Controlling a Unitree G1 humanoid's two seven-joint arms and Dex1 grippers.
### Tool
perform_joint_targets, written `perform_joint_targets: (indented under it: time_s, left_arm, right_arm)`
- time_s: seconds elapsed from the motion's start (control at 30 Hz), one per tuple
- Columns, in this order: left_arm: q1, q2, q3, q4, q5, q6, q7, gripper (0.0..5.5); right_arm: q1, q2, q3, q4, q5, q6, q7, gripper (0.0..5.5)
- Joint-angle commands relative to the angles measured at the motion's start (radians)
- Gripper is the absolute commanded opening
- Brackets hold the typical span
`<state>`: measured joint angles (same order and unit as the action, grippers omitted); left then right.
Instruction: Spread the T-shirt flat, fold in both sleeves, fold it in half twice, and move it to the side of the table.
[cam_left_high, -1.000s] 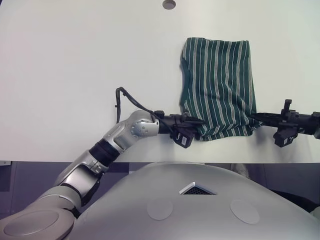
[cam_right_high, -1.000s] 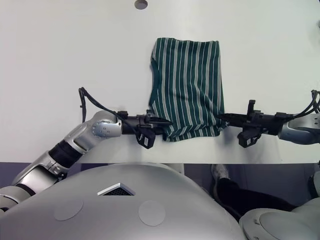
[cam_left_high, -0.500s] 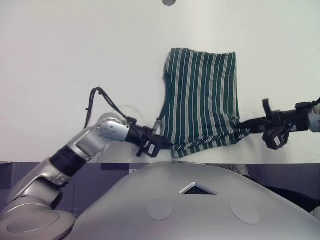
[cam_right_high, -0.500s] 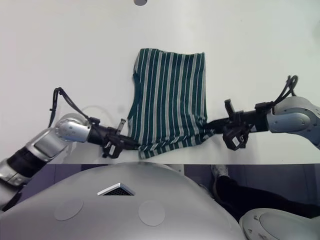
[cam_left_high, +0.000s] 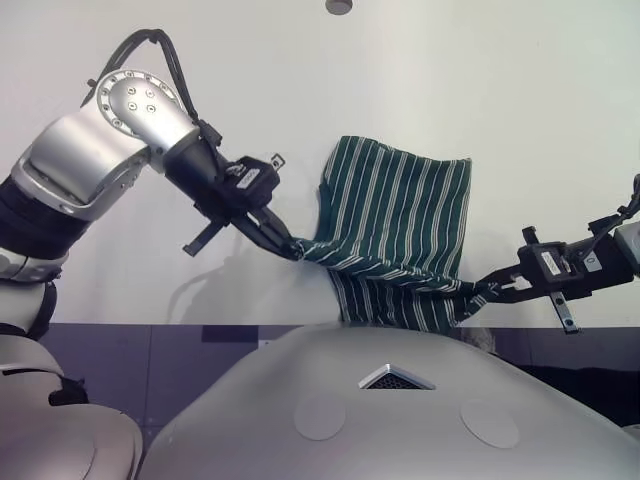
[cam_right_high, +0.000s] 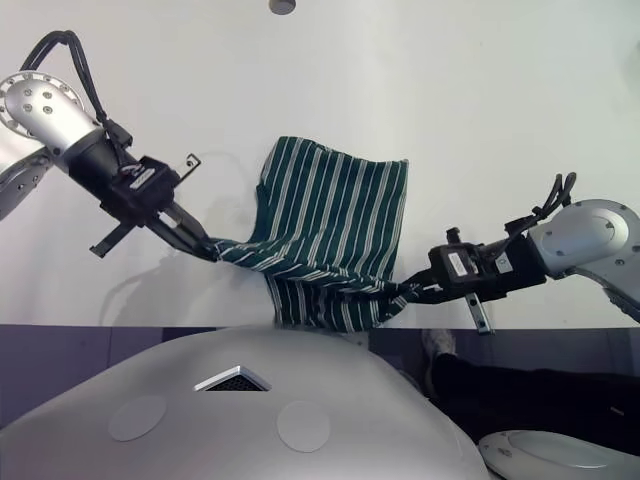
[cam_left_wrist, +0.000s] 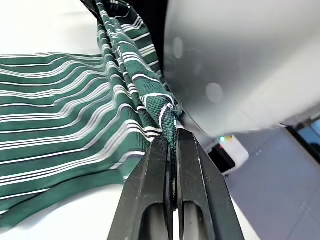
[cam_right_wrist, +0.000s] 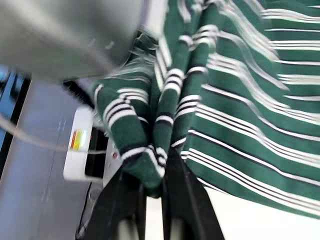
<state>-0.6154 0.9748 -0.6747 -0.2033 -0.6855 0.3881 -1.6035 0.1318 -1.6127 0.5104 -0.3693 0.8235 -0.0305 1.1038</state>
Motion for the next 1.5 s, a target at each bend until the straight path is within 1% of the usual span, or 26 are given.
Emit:
perform_joint_targets:
  time_s: [0.03,0.17,0.2,0.27,0.33,0.53,0.73,0.83,0.87,0.9,1.07,1.13,1.17,1.2,1.27,1.3,1.33,1.4,1.43,1.5]
  left_arm:
    - [-0.003,-0.067,-0.024,0.01,0.037,-0.004,-0.01,0.0]
    - [0.025,-0.2,0.036,0.094,0.08,0.012,0.055,0.0]
    - [0.017,-0.247,0.065,0.14,0.094,0.014,0.106,0.0]
    - [-0.009,-0.362,0.139,0.255,0.128,0.029,0.271,0.0]
    - [-0.028,-0.437,0.188,0.344,0.174,0.05,0.388,0.0]
    - [0.006,-0.488,0.204,0.464,0.371,-0.001,0.542,0.0]
    - [0.003,-0.561,0.213,0.593,0.527,-0.06,0.686,0.0]
    - [0.007,-0.595,0.221,0.61,0.561,-0.045,0.717,0.0]
    - [0.009,-0.604,0.229,0.609,0.561,-0.03,0.715,0.27]
    - [0.009,-0.612,0.239,0.606,0.553,-0.007,0.71,0.37]
    - [0.006,-0.62,0.284,0.562,0.514,0.093,0.67,1.31]
    - [0.006,-0.604,0.317,0.49,0.527,-0.011,0.674,1.62]
    - [0.019,-0.585,0.336,0.409,0.525,-0.094,0.654,1.65]
    - [0.068,-0.547,0.352,0.272,0.472,-0.147,0.575,1.65]
    - [0.24,-0.446,0.372,-0.011,0.344,-0.173,0.436,1.65]
    - [0.329,-0.394,0.356,-0.089,0.366,-0.249,0.404,1.65]
    - [0.408,-0.354,0.337,-0.134,0.417,-0.333,0.401,1.84]
    - [0.5,-0.306,0.308,-0.161,0.531,-0.507,0.404,2.04]
    - [0.523,-0.295,0.297,-0.159,0.574,-0.595,0.404,2.04]
    - [0.54,-0.297,0.274,-0.09,0.669,-0.833,0.428,2.04]
  right_arm:
    - [0.038,0.094,-0.132,0.068,0.125,0.131,-0.049,0.17]
    - [0.088,0.19,-0.22,0.122,0.111,0.219,-0.056,0.17]
    - [0.085,0.223,-0.239,0.139,0.102,0.243,-0.058,0.17]
    - [0.062,0.286,-0.264,0.177,0.067,0.283,-0.061,0.17]
    - [0.045,0.348,-0.296,0.209,0.043,0.318,-0.076,0.17]
    - [-0.018,0.505,-0.388,0.302,-0.012,0.419,-0.125,0.17]
    - [-0.107,0.61,-0.359,0.406,-0.213,0.447,-0.163,0.17]
    - [-0.11,0.66,-0.353,0.419,-0.283,0.45,-0.178,0.17]
    - [-0.104,0.675,-0.356,0.417,-0.298,0.452,-0.18,0.17]
    - [-0.096,0.689,-0.358,0.414,-0.308,0.453,-0.183,0.17]
    - [-0.077,0.734,-0.386,0.406,-0.332,0.468,-0.19,0.17]
    - [-0.073,0.751,-0.396,0.402,-0.342,0.474,-0.19,0.17]
    - [-0.071,0.757,-0.398,0.4,-0.347,0.475,-0.189,0.17]
    - [-0.061,0.762,-0.401,0.393,-0.353,0.475,-0.191,0.17]
    - [-0.045,0.771,-0.408,0.384,-0.363,0.473,-0.194,0.17]
    - [-0.039,0.776,-0.411,0.381,-0.366,0.472,-0.196,0.17]
    - [-0.033,0.78,-0.414,0.376,-0.369,0.471,-0.198,0.17]
    - [-0.02,0.783,-0.417,0.364,-0.374,0.472,-0.2,0.17]
    - [-0.008,0.782,-0.419,0.356,-0.378,0.472,-0.199,0.17]
    - [0.011,0.781,-0.423,0.342,-0.385,0.476,-0.194,0.17]
